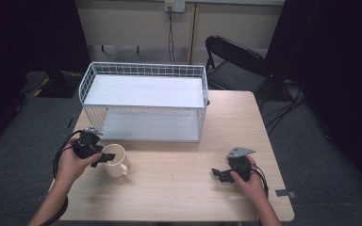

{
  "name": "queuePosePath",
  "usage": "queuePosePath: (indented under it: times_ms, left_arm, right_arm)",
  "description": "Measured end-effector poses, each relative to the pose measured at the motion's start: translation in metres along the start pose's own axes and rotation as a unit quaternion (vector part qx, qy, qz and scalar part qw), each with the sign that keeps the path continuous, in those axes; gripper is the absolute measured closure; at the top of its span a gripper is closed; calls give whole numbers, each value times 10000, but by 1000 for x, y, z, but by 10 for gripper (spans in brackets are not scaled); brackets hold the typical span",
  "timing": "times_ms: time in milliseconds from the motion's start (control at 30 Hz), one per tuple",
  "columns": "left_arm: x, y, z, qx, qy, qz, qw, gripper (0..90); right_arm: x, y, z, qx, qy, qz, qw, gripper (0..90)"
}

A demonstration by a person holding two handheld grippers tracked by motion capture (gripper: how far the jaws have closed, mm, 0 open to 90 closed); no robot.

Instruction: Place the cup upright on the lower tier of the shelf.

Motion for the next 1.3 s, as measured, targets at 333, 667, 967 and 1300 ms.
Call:
queuePosePath:
  times_ms: [333,667,967,1300]
  left_arm:
    - [-6,-3,3,22,84,113,9999,504]
    - [-9,-7,1,-10,75,390,9992,673]
    - [-7,-8,6,-138,277,530,9981,829]
    - [-3,-8,13,250,237,-26,9994,833]
  right_arm:
    - [0,0,0,0,0,-1,10000,102]
    - [0,0,0,1,0,0,10000,102]
    - [0,0,0,0,-1,0,10000,102]
    - [0,0,0,1,0,0,10000,102]
Point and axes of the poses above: each handheld gripper's, and its own axes: x roughly backward along the jaws, y roughly out of its top, z roughly to its left, the point moved 10 cm from there along -x, roughly forward along the jaws, and after that the axes turned 13 degrees about x, right-handed, at the moved point
